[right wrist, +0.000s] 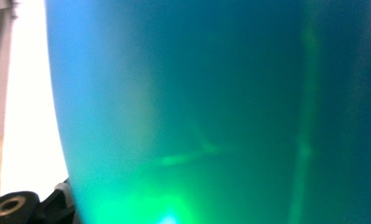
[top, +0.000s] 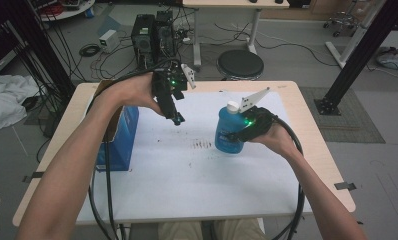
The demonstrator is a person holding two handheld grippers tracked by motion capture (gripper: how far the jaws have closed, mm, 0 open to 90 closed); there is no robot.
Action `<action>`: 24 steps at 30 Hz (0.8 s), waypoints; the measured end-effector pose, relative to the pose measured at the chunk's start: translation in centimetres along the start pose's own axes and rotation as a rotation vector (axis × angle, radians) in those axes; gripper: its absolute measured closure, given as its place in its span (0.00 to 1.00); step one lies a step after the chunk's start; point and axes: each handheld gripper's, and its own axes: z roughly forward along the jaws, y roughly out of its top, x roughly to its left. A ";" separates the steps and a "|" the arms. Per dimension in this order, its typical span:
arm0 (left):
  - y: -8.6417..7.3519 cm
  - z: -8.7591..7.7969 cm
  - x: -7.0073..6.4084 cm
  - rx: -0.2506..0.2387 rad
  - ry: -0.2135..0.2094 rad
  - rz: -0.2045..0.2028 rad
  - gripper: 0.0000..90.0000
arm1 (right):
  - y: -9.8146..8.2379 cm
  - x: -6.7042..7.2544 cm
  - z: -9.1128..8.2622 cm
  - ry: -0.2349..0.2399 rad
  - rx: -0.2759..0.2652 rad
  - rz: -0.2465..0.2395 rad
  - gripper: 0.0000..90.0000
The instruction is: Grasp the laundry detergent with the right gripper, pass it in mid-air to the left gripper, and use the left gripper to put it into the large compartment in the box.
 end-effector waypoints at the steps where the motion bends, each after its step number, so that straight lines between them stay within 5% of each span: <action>1: 0.4 0.0 -0.3 -0.004 -0.007 0.004 0.19 | 0.4 0.2 0.3 0.018 0.000 -0.017 0.51; 10: 2.7 0.4 -1.8 0.012 -0.031 0.029 0.19 | 2.7 1.7 3.0 0.096 0.029 -0.101 0.51; 24: 4.6 3.3 -1.6 0.035 -0.058 0.014 0.19 | 3.7 2.2 3.8 0.129 0.014 -0.127 0.51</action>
